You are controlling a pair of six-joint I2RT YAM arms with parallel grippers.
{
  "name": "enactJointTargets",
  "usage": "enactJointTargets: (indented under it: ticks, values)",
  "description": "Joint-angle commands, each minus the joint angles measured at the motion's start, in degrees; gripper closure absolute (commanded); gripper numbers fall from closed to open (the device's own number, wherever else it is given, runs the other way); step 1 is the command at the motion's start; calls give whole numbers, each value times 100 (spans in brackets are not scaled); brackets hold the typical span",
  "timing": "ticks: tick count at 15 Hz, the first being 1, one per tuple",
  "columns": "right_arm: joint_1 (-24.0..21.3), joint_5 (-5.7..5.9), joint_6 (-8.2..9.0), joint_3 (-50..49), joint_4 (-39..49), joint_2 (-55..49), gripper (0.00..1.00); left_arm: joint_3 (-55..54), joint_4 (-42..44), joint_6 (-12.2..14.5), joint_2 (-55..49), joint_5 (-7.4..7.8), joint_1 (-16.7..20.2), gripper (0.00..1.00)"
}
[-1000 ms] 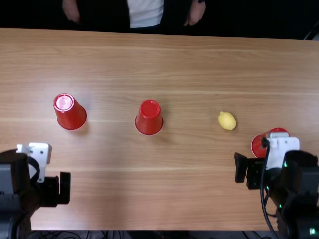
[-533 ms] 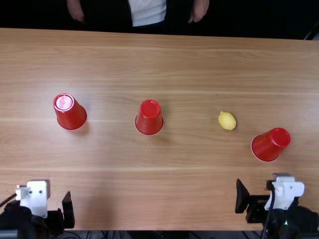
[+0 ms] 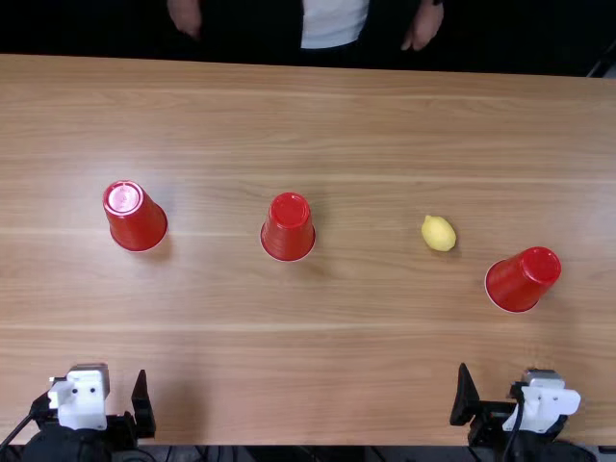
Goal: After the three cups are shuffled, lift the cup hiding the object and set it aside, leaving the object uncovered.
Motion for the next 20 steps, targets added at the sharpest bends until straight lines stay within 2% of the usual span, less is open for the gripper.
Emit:
enactJointTargets:
  ticks: [1,4,6,9,12,16,17,20]
  values:
    - [-3,60,-158,-78,336,-21,0,-215,469,1,-40,44,6,0]
    - [-21,60,-158,-464,2013,-21,0,-900,2631,11,-40,13,24,0]
    - [-21,-14,-115,-957,3373,-21,0,-1533,3285,11,-40,23,42,0]
    - [-21,-25,-84,-1493,4745,-21,0,-1929,4034,1,-40,76,24,0]
    - [-21,-46,-84,-2046,5240,-21,0,-2192,4319,22,-40,86,24,0]
    - [-12,-278,-84,-2477,5251,-21,0,-2377,4477,32,-40,86,-11,0]
    - [-12,-246,-73,-2486,5219,-21,0,-2377,4603,22,-40,97,-20,0]
    - [-21,-246,-73,-2486,5251,-21,0,-2377,4709,22,-40,97,-20,0]
